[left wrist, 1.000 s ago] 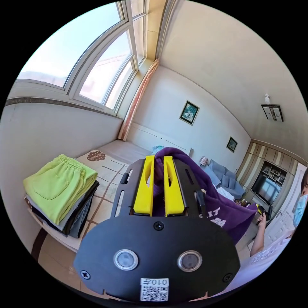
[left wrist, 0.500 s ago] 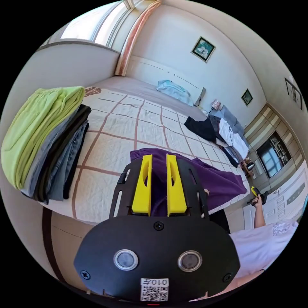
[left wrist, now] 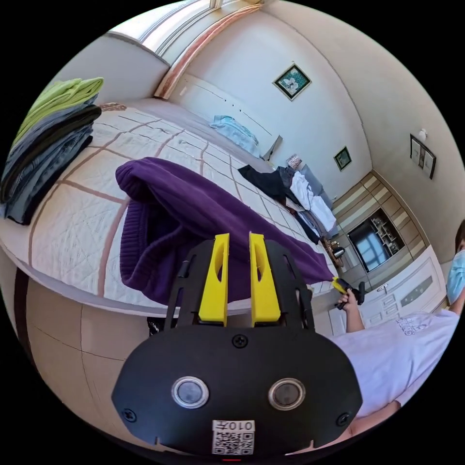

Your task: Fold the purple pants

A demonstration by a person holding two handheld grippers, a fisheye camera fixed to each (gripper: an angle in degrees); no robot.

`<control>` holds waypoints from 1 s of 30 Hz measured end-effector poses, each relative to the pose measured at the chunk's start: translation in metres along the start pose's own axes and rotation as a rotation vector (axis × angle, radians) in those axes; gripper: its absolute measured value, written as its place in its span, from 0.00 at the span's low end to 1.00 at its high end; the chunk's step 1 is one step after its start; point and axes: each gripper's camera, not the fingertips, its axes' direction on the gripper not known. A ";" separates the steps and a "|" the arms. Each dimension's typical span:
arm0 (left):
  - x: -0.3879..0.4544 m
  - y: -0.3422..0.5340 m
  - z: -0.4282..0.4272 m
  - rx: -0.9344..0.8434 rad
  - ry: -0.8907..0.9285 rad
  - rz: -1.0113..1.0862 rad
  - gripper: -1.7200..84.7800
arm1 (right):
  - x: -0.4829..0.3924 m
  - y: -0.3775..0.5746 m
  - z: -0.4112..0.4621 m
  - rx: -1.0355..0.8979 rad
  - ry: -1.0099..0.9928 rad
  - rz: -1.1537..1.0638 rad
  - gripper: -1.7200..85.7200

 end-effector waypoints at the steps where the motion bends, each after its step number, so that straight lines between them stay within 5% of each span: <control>1: -0.007 -0.001 0.004 -0.006 0.042 -0.020 0.11 | 0.003 0.000 0.000 0.013 -0.056 0.010 0.11; 7: -0.028 -0.006 0.019 -0.045 0.065 -0.093 0.12 | 0.003 -0.006 -0.001 0.045 -0.091 0.010 0.07; 20: -0.080 -0.023 0.031 0.007 0.165 -0.270 0.13 | -0.082 0.020 -0.089 0.319 -0.192 -0.344 0.06; 30: -0.042 -0.043 0.018 0.140 0.058 -0.091 0.04 | -0.100 0.035 -0.080 0.199 0.052 -0.395 0.06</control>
